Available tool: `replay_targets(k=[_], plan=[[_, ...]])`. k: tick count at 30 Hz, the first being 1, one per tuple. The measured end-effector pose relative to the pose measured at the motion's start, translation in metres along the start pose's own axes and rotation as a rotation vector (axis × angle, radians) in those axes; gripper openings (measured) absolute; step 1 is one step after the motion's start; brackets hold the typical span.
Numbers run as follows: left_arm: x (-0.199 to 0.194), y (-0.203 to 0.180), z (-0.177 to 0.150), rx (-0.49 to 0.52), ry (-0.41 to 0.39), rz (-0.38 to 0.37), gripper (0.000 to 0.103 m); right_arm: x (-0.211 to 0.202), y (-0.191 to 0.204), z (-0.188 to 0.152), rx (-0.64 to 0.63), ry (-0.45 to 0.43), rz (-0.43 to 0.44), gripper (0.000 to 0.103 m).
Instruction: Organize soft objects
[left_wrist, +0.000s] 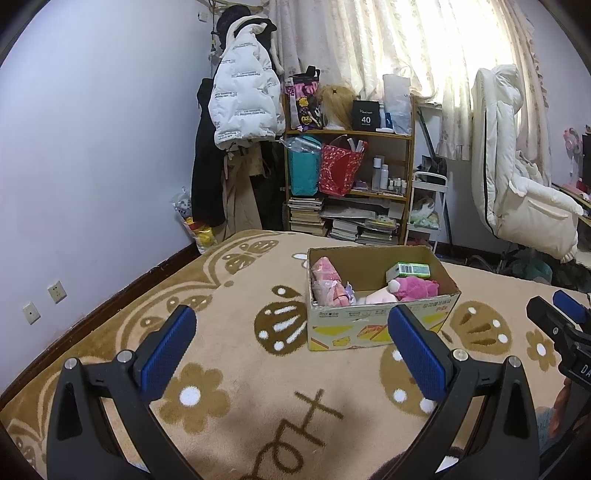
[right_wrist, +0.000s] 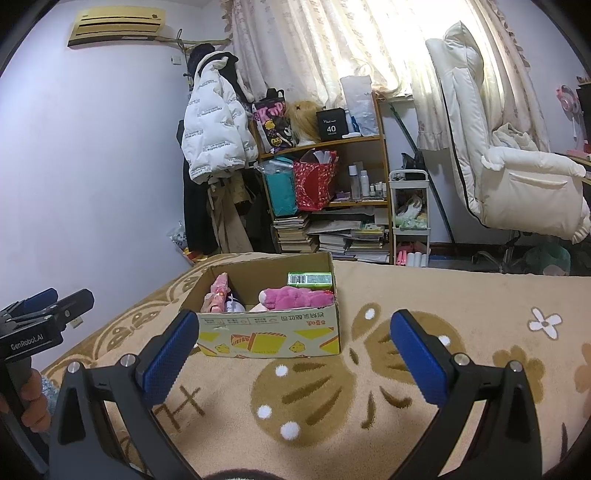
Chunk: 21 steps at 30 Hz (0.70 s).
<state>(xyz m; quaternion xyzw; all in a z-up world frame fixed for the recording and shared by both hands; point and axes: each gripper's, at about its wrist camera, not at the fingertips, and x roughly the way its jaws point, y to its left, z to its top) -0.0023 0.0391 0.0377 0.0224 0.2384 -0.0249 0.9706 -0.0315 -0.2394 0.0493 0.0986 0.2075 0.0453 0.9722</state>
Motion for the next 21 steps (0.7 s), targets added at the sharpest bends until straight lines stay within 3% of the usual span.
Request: replay_targets(k=[21], plan=[[0.0029, 0.0007, -0.0026, 0.019, 0.019, -0.013, 0.103, -0.0020, -0.0046, 0.0009, -0.002, 0.005, -0.002, 0.103]])
